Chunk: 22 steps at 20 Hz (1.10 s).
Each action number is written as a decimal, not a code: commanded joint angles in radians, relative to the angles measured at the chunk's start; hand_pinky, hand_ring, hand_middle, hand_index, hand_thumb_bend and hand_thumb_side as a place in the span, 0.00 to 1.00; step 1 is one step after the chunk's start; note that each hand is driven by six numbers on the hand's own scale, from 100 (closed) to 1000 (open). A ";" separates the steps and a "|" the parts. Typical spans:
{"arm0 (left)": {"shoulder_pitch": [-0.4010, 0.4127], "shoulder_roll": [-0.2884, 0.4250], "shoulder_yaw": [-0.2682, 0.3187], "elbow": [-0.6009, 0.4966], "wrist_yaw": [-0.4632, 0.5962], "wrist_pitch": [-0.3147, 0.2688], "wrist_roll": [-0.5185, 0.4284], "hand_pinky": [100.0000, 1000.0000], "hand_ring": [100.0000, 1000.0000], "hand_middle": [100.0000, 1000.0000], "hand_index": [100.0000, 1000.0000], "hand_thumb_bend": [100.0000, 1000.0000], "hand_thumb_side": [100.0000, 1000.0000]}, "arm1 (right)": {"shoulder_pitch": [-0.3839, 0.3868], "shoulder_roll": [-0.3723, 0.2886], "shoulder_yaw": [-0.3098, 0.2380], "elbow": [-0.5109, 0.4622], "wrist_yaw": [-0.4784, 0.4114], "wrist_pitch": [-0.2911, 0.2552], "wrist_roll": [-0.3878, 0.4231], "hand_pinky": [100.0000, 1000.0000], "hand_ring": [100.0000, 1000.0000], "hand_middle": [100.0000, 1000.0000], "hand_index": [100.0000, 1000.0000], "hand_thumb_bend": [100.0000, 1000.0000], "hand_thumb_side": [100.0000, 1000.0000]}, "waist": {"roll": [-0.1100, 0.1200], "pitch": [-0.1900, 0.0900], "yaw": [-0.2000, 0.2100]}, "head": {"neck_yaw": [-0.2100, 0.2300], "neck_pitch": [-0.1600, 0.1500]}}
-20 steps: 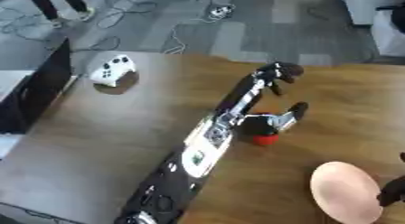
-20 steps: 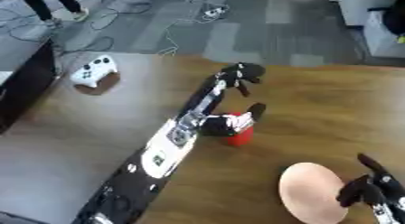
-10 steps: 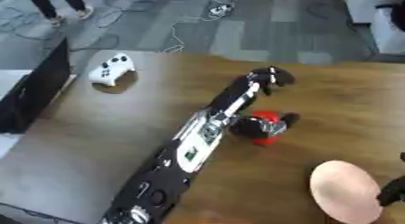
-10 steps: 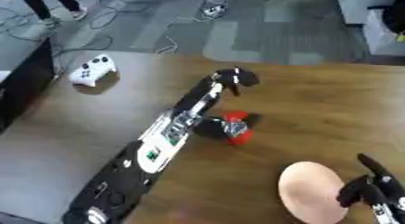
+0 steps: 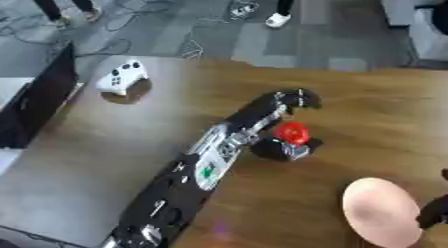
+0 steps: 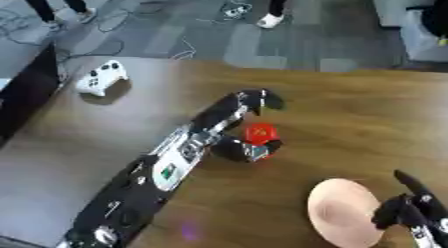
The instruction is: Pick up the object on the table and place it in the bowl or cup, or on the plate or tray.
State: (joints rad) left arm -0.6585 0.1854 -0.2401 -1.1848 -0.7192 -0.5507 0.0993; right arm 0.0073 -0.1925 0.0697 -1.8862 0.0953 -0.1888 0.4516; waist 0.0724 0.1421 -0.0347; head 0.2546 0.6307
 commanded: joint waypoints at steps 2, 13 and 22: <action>-0.004 0.026 -0.005 0.010 -0.022 -0.013 0.002 0.49 0.70 0.73 0.80 0.17 0.64 | -0.006 0.002 0.000 -0.025 0.004 -0.002 0.003 0.48 0.51 0.51 1.00 0.00 0.80 | -0.003 -0.007 0.000 | -0.005 -0.016; -0.028 0.048 -0.023 0.051 -0.059 -0.046 -0.012 0.51 0.71 0.73 0.80 0.16 0.67 | -0.009 0.001 0.004 -0.031 0.001 -0.004 0.009 0.48 0.51 0.51 1.00 0.00 0.80 | -0.006 -0.001 -0.002 | 0.000 -0.023; -0.104 0.047 -0.002 0.038 -0.076 -0.043 -0.010 0.51 0.71 0.72 0.79 0.25 0.58 | -0.009 0.000 0.009 -0.028 0.002 -0.005 0.016 0.48 0.51 0.51 1.00 0.00 0.81 | -0.005 -0.001 -0.001 | 0.000 -0.023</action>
State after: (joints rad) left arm -0.7397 0.2190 -0.2545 -1.1312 -0.7861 -0.5971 0.0875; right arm 0.0065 -0.1923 0.0761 -1.8900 0.0956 -0.1912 0.4643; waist 0.0713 0.1526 -0.0355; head 0.2546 0.6211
